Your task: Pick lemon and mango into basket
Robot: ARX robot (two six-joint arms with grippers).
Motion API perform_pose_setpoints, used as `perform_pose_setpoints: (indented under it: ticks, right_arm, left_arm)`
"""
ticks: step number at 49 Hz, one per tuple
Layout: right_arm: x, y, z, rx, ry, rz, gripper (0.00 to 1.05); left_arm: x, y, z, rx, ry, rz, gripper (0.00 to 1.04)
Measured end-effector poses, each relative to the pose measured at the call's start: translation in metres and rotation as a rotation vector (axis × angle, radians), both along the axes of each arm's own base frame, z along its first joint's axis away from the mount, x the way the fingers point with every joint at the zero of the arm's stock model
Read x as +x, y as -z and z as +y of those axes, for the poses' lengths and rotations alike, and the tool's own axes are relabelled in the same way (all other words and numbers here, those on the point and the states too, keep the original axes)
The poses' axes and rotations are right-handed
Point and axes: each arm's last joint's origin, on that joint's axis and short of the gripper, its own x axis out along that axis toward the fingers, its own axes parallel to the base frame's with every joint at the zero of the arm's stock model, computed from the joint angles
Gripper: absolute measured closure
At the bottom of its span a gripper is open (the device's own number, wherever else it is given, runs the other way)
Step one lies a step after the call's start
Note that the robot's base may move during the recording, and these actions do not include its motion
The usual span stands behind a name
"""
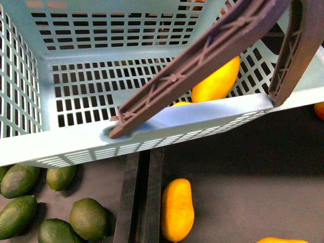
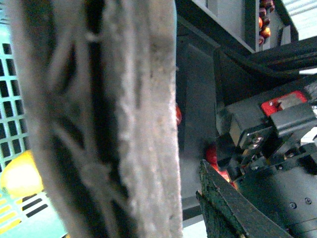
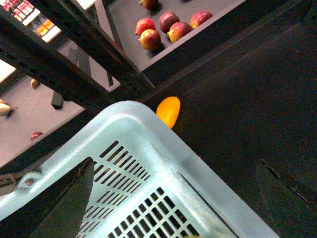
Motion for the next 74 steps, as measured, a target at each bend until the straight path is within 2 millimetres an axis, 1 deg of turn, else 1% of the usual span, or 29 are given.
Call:
perform_pose_setpoints:
  ticks: [3, 10, 13, 18, 25, 30, 34, 36, 37, 38, 39, 41, 43, 47, 53, 59, 61, 63, 67, 74]
  right_arm:
    - [-0.002, -0.001, -0.002, -0.001, 0.006, 0.001, 0.09]
    - [-0.014, -0.006, -0.015, 0.006, 0.044, -0.005, 0.09]
    - [-0.021, -0.007, -0.025, 0.01, 0.083, -0.008, 0.09]
    - [-0.037, -0.009, -0.047, 0.011, 0.157, -0.009, 0.09]
    - [-0.058, -0.01, -0.073, 0.004, 0.245, -0.007, 0.09]
    - [-0.071, -0.008, -0.084, -0.013, 0.274, 0.015, 0.09]
    - [-0.076, -0.005, -0.087, -0.025, 0.272, 0.024, 0.09]
    - [-0.077, -0.003, -0.089, -0.035, 0.201, -0.015, 0.12]
    - [-0.078, 0.0, -0.091, -0.055, 0.098, -0.084, 0.17]
    - [-0.08, 0.003, -0.092, -0.083, 0.039, -0.129, 0.21]
    - [-0.084, 0.008, -0.093, -0.145, -0.037, -0.194, 0.26]
    - [-0.093, 0.016, -0.096, -0.252, -0.116, -0.277, 0.35]
    - [-0.102, 0.021, -0.099, -0.371, -0.144, -0.327, 0.43]
    - [-0.117, 0.032, -0.106, -0.483, -0.153, -0.348, 0.61]
    - [-0.128, 0.045, -0.11, -0.523, -0.162, -0.334, 0.77]
    - [-0.143, 0.058, -0.115, -0.541, -0.169, -0.325, 0.99]
    - [-0.147, 0.061, -0.116, -0.55, -0.17, -0.327, 1.02]
    - [-0.151, 0.064, -0.12, -0.55, -0.19, -0.337, 1.03]
    - [-0.16, 0.07, -0.128, -0.555, -0.166, -0.33, 1.03]
    - [-0.172, 0.078, -0.128, -0.557, -0.168, -0.328, 1.03]
  left_arm:
    - [0.0, 0.0, 0.0, 0.0, -0.001, 0.0, 0.76]
    - [0.0, 0.0, 0.0, 0.004, 0.001, -0.004, 0.76]
    - [0.0, 0.0, 0.0, 0.003, -0.001, -0.003, 0.76]
    - [0.0, 0.0, 0.0, 0.003, 0.0, -0.003, 0.76]
    - [0.0, 0.0, 0.0, 0.001, 0.003, -0.002, 0.76]
    - [0.0, 0.0, 0.0, 0.001, 0.004, -0.001, 0.76]
    - [0.0, 0.0, 0.0, 0.001, 0.003, -0.001, 0.76]
    - [0.0, 0.0, 0.0, 0.001, 0.003, -0.001, 0.76]
    - [0.0, 0.0, 0.0, 0.001, 0.003, -0.001, 0.76]
    - [0.0, 0.0, 0.0, 0.001, 0.003, -0.001, 0.76]
    - [0.0, 0.0, 0.0, 0.0, 0.003, -0.001, 0.76]
    - [0.001, 0.0, 0.001, 0.002, -0.001, -0.002, 0.76]
    - [0.001, 0.0, 0.001, 0.004, -0.003, -0.004, 0.76]
    - [0.001, 0.0, 0.001, 0.008, 0.0, -0.008, 0.76]
    - [0.0, 0.0, 0.001, 0.004, 0.002, -0.004, 0.76]
    - [0.0, 0.0, 0.001, 0.004, 0.002, -0.004, 0.76]
    - [0.0, 0.0, 0.001, 0.004, 0.002, -0.004, 0.76]
    - [0.0, 0.0, 0.001, 0.004, 0.003, -0.004, 0.76]
    - [0.0, 0.0, 0.001, 0.003, 0.004, -0.003, 0.76]
    - [0.0, 0.0, 0.001, 0.004, 0.002, -0.004, 0.76]
